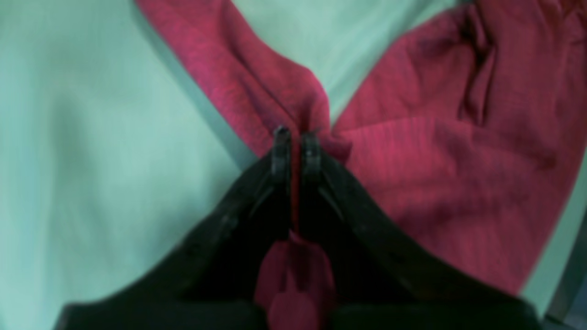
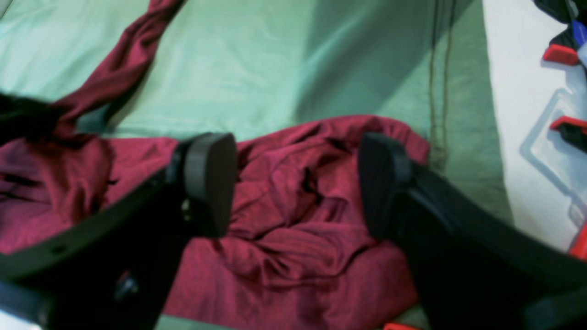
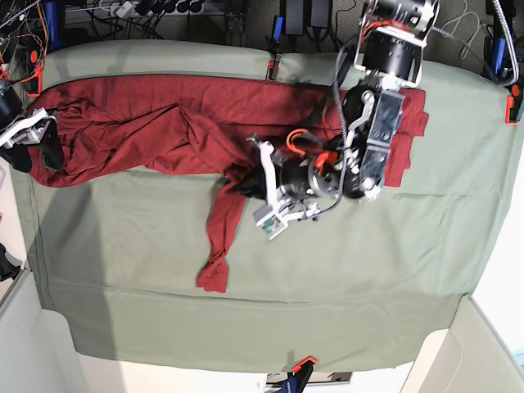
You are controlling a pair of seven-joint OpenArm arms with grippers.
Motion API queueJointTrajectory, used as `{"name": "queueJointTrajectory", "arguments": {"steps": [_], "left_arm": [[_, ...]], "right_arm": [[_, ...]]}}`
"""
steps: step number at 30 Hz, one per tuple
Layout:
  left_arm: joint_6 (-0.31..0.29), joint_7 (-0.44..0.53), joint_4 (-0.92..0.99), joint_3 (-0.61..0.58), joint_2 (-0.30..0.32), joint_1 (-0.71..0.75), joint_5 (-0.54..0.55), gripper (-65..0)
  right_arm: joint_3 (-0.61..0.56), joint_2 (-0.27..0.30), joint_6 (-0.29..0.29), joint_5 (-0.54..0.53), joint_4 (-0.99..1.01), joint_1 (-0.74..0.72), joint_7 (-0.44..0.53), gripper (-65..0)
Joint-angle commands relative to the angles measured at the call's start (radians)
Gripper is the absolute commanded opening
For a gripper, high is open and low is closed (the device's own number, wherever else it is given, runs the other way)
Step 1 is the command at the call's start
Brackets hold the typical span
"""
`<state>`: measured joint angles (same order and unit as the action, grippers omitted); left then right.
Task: Fold the T-shirt properly
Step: 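Grasp the sleeve with the left gripper and lift it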
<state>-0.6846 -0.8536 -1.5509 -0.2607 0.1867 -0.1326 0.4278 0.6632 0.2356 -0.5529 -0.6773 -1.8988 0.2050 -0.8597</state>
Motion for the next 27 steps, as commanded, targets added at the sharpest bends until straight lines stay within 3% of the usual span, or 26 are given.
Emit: {"name": "queueJointTrajectory", "arguments": {"steps": [1,5,10,11,14,16,22,27], "left_arm": [[-0.007,0.014,-0.05,0.008,0.017,0.006,0.026,-65.0],[0.011,0.011,-0.182,0.049,0.064,0.122,0.032,-65.0],[0.011,0.011,-0.228,0.111,0.074,0.202,0.034,-65.0],[0.011,0.011,-0.228,0.111,0.074,0.205,0.034,-62.4],[0.026,0.019,-0.228,0.111,0.074,0.198,0.033,-40.4],[0.049,0.027,-0.228,0.111,0.074,0.179,0.032,-33.7],[0.098,0.103,-0.204,0.111,0.064,0.068,0.028,-33.3],[0.098,0.158,-0.008,0.111,-0.051,-0.076,-0.01,-33.3]], "right_arm": [[0.006,0.016,0.0,-0.019,-0.017,-0.008,0.021,-23.9],[0.005,0.016,0.0,-0.02,-0.017,-0.008,0.028,-23.9],[0.005,0.016,0.0,-0.019,-0.016,-0.008,0.028,-23.9],[0.005,0.016,0.0,-0.019,-0.016,-0.008,0.029,-23.9],[0.005,0.016,0.0,-0.019,-0.016,-0.008,0.029,-23.9],[0.005,0.016,0.0,-0.02,-0.016,-0.008,0.029,-23.9],[0.005,0.016,0.0,-0.019,-0.016,-0.008,0.025,-23.9],[0.005,0.016,0.0,-0.019,-0.014,-0.008,0.025,-23.9]]}}
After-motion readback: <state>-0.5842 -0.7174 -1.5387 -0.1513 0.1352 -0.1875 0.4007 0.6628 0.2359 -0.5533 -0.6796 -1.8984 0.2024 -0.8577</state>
